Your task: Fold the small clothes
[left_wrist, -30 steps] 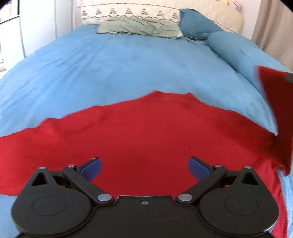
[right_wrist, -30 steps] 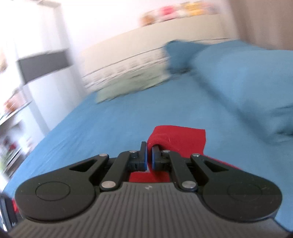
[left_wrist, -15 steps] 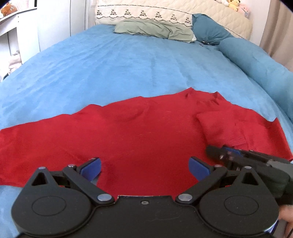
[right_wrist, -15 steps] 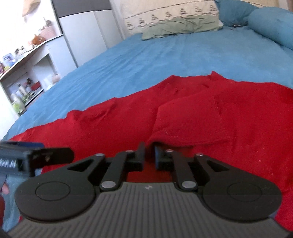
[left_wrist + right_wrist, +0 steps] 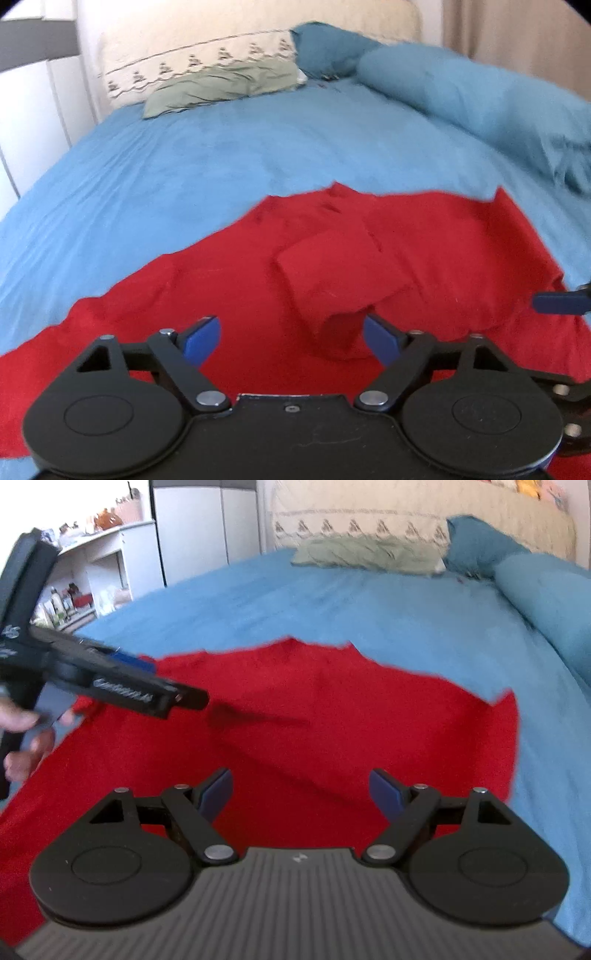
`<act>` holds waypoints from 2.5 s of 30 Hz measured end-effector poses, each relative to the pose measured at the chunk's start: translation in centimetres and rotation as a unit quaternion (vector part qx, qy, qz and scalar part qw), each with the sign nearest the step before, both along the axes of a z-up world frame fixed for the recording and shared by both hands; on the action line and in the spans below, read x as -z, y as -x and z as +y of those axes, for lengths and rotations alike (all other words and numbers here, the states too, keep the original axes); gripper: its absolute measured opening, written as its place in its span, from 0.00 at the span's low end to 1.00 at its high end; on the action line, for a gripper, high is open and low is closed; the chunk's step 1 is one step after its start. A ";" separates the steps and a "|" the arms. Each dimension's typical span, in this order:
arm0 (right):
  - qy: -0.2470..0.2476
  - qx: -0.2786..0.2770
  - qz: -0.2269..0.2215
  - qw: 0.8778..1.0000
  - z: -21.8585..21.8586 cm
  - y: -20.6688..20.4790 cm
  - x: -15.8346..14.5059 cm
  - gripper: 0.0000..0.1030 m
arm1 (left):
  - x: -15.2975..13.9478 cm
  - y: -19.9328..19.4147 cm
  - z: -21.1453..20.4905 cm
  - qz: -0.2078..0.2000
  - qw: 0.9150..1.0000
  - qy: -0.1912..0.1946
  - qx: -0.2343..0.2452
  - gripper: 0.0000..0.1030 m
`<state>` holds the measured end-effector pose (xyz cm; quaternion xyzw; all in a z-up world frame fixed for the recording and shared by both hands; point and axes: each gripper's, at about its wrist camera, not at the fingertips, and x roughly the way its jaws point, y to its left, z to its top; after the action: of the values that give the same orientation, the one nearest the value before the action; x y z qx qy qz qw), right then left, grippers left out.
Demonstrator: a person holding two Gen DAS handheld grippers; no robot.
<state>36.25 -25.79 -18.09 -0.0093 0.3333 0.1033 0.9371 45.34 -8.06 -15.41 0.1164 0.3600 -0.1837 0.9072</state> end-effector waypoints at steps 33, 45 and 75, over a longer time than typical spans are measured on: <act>-0.050 0.077 0.018 0.996 -6.7 0.5 2.8 0.95 | 4.3 -5.0 3.0 0.026 0.982 0.105 -0.152 0.04; -0.096 0.129 0.020 0.987 -10.0 -1.0 3.1 0.99 | 3.0 -2.7 8.7 -0.032 0.969 0.115 -0.216 0.06; -0.046 0.125 0.028 0.991 -6.1 -3.0 2.5 1.00 | 3.7 -1.6 7.9 0.014 0.987 0.069 -0.141 0.91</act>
<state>39.25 -31.91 -20.60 0.0785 0.3528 0.0012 0.9324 46.96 -0.14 -19.15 -0.0015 0.3720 -0.0800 0.9248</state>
